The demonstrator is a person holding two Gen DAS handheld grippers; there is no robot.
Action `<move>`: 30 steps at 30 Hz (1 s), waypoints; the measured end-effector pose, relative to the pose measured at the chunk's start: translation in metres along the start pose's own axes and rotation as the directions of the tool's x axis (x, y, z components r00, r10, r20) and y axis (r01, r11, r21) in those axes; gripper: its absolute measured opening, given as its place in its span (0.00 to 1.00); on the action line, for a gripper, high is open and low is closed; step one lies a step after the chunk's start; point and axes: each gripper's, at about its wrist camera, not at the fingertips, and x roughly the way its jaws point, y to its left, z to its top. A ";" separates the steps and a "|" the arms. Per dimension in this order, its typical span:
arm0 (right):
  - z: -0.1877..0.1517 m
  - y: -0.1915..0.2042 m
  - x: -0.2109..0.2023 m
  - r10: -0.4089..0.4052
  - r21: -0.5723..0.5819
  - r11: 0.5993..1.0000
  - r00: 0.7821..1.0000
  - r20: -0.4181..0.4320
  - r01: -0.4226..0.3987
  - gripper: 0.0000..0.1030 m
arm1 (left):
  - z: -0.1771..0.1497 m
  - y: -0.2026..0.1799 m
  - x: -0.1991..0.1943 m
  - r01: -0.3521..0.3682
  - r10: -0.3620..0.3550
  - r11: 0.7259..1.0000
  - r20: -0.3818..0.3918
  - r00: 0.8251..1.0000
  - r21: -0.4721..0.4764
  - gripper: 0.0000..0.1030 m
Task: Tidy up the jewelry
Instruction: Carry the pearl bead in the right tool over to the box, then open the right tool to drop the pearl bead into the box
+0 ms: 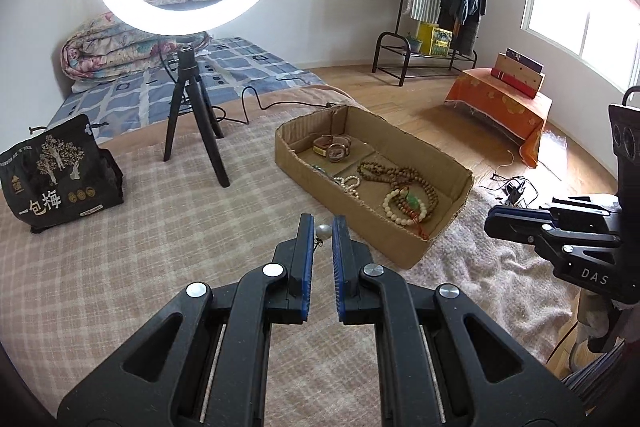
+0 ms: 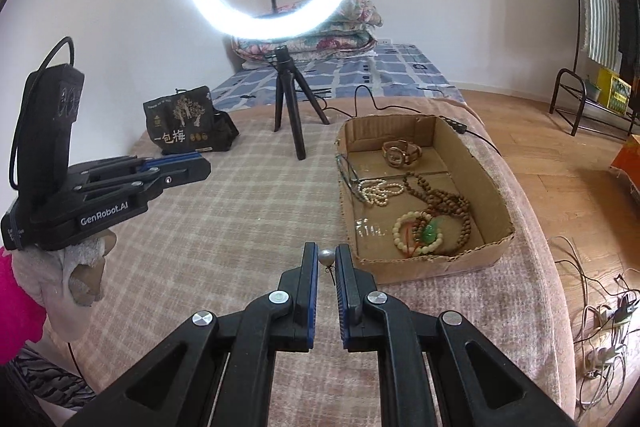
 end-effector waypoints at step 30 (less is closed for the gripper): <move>0.087 -0.097 0.072 -0.007 0.061 0.998 1.000 0.015 0.006 0.06 | 0.028 -0.074 0.073 0.085 -0.084 0.996 -0.038 0.996 0.026 0.07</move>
